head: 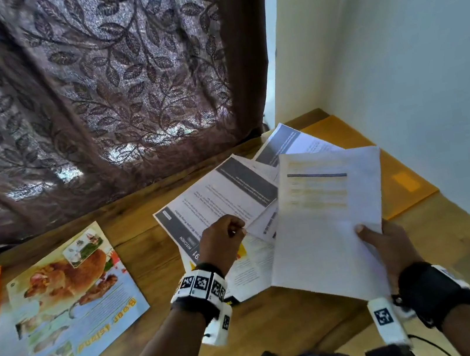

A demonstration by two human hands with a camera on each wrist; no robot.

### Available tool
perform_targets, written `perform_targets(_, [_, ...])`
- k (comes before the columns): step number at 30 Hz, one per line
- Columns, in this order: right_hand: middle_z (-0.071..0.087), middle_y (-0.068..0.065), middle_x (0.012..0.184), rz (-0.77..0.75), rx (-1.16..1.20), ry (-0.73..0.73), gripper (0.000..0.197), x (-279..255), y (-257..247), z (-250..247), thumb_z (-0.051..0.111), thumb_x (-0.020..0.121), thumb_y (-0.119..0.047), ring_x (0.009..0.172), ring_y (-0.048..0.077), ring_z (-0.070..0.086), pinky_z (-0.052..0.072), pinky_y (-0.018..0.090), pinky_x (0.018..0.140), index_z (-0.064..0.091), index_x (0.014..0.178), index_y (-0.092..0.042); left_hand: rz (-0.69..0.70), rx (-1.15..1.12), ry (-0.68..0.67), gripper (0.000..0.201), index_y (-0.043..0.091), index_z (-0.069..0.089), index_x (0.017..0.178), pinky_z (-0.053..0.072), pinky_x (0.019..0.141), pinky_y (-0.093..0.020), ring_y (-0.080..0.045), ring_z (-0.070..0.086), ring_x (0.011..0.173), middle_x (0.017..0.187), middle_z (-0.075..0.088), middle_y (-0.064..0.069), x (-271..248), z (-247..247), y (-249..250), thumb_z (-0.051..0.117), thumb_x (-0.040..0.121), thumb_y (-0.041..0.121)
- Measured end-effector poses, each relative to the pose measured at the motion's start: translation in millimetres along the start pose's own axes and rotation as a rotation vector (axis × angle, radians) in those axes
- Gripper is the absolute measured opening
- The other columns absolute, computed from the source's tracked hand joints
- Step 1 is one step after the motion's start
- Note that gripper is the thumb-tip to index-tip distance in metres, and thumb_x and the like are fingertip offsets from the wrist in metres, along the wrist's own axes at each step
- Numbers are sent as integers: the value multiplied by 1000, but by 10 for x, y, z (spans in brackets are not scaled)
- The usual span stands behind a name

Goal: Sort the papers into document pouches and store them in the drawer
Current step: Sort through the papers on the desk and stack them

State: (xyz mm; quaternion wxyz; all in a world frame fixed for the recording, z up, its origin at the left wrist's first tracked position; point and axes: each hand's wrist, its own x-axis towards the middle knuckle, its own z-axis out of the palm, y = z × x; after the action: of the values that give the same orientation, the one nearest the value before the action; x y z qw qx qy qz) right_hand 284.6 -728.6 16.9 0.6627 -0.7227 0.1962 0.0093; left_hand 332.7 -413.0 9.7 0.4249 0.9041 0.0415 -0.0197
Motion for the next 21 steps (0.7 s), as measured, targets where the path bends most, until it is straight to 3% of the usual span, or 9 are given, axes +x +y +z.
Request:
perform_targets(2, [71, 5, 97, 27, -27, 0, 14, 66, 45, -69, 58, 97, -8, 84, 20, 66, 51, 34, 66, 67, 108, -6, 74, 212, -48, 21, 22, 66, 113, 51, 81, -28, -17, 62, 105, 116, 66, 2, 111, 36, -85, 66, 93, 27])
perform_targets(4, [72, 13, 99, 70, -78, 22, 13, 175, 164, -110, 60, 96, -9, 85, 27, 67, 55, 42, 73, 69, 104, -3, 94, 427, -166, 46, 19, 52, 136, 42, 105, -39, -24, 46, 132, 145, 47, -3, 216, 116, -159, 62, 94, 36])
perform_targets(6, [74, 16, 98, 112, -130, 52, 11, 260, 293, -120, 65, 94, -13, 86, 33, 69, 56, 52, 82, 72, 95, -5, 46, 573, -234, 67, 16, 33, 151, 32, 115, -46, -26, 27, 147, 161, 26, -4, 278, 162, -198, 56, 96, 46])
perform_targets(10, [75, 9, 89, 119, -201, 55, 10, 322, 423, -134, 68, 91, -19, 84, 32, 71, 57, 55, 83, 74, 85, -14, 128, 771, -181, 62, 15, 32, 149, 39, 108, -46, -26, 33, 142, 156, 30, -5, 334, 196, -208, 50, 99, 45])
perform_targets(16, [74, 1, 82, 79, -201, 48, 15, 293, 423, -145, 66, 93, -17, 80, 27, 69, 53, 38, 71, 72, 79, -19, 217, 1029, -250, 48, 12, 34, 145, 48, 95, -51, -35, 46, 127, 144, 37, -14, 373, 162, -180, 41, 102, 33])
perform_targets(21, [76, 6, 86, 92, -212, 56, 10, 322, 487, -184, 69, 90, -21, 82, 30, 71, 57, 50, 80, 75, 87, -14, 228, 1019, -270, 35, 10, 41, 132, 54, 79, -48, -35, 59, 110, 131, 44, -13, 399, 118, -139, 44, 97, 9])
